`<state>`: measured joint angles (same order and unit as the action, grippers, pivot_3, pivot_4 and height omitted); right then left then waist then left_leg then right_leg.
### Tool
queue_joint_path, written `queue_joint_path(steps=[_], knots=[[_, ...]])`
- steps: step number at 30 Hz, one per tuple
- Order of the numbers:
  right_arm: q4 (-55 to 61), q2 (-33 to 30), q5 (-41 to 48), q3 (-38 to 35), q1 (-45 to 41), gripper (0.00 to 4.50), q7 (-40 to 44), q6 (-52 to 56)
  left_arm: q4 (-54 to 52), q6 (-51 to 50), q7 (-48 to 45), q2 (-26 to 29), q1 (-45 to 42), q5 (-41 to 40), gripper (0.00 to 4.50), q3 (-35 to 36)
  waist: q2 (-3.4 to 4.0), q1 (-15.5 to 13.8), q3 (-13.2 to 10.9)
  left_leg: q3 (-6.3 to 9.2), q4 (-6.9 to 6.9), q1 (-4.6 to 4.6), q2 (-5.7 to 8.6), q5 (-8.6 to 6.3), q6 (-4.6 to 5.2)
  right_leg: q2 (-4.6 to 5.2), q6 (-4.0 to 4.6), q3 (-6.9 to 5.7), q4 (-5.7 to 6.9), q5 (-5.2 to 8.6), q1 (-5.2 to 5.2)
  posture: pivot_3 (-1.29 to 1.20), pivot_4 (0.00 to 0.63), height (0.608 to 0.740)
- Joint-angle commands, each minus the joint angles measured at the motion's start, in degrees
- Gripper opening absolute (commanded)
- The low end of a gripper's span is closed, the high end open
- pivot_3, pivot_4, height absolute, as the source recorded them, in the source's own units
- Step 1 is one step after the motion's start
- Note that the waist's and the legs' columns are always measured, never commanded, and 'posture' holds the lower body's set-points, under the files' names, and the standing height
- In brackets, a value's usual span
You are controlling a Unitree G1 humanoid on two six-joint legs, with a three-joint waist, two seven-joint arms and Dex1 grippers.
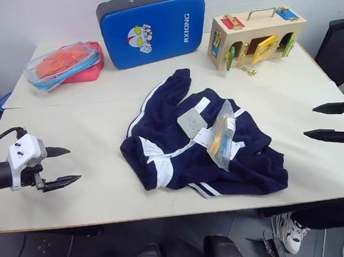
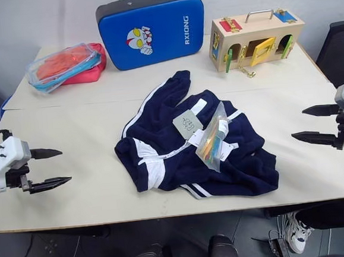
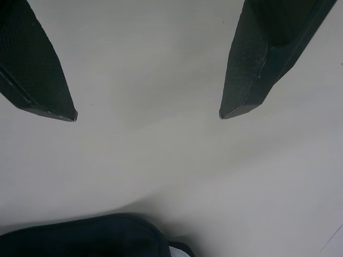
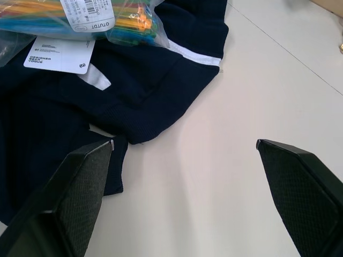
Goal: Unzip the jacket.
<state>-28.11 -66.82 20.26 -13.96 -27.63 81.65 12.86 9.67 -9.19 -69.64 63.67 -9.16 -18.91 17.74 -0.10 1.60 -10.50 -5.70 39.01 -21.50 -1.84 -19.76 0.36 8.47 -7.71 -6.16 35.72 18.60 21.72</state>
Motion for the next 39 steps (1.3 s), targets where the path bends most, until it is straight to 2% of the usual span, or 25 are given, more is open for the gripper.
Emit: queue_joint_path(steps=[1, 24, 29, 32, 36, 39], knots=[[-0.6, 0.0, 0.1, -1.3, -0.1, 4.5, -0.3, -1.2, -1.0, 1.6, 0.2, 0.0, -0.2, 0.5, 4.47, 0.4, 0.0, 0.0, 0.0, 0.0, 0.0, 0.0, 0.0, 0.0, 0.0, 0.0, 0.0, 0.0, 0.0, 0.0, 0.0, 0.0, 0.15, 0.74], [2.4, 0.4, 1.3, -2.6, 3.5, 4.5, -2.7, -1.9, -1.4, -2.0, 2.0, -1.8, -2.7, 0.4, 4.47, -0.7, 0.0, 0.0, 0.0, 0.0, 0.06, 0.0, 0.01, 0.0, 0.0, 0.01, 0.0, 0.01, 0.06, 0.0, 0.0, 0.0, 0.15, 0.74], [5.5, -0.3, 1.8, -2.4, 4.1, 4.5, -3.0, -0.6, -3.2, -6.6, -0.7, -1.8, -3.5, -2.5, 4.47, -1.5, 0.0, -0.1, 0.0, -0.01, 0.07, 0.0, 0.02, 0.0, 0.0, 0.01, 0.0, 0.02, 0.08, 0.0, 0.0, 0.0, 0.15, 0.74], [7.9, -0.7, 0.7, -0.2, 1.6, 4.5, -2.3, -1.4, -7.1, -12.2, -2.9, -1.4, -4.4, -6.4, 4.47, -1.9, 0.0, 0.0, 0.0, 0.0, 0.08, 0.0, 0.01, 0.0, 0.0, 0.01, 0.0, 0.03, 0.1, 0.0, 0.0, 0.0, 0.15, 0.74], [13.7, -0.5, -1.9, 6.5, -7.0, 4.5, 1.5, -4.1, -15.0, -19.8, -5.6, -0.1, -7.3, -11.5, 4.47, -4.2, 0.03, 0.0, 0.0, 0.04, 0.11, 0.0, -0.01, 0.0, -0.01, 0.0, 0.0, 0.06, 0.13, 0.0, 0.03, 0.0, 0.15, 0.74], [12.6, 2.6, -10.3, 16.4, -18.1, 4.5, 6.8, -18.8, -18.6, -24.3, -6.3, -1.1, -14.7, -14.8, 4.47, -7.2, 0.03, 0.1, 0.0, 0.1, 0.11, -0.01, -0.01, 0.0, -0.03, -0.03, 0.0, 0.1, 0.15, 0.0, 0.09, 0.0, 0.15, 0.74]])
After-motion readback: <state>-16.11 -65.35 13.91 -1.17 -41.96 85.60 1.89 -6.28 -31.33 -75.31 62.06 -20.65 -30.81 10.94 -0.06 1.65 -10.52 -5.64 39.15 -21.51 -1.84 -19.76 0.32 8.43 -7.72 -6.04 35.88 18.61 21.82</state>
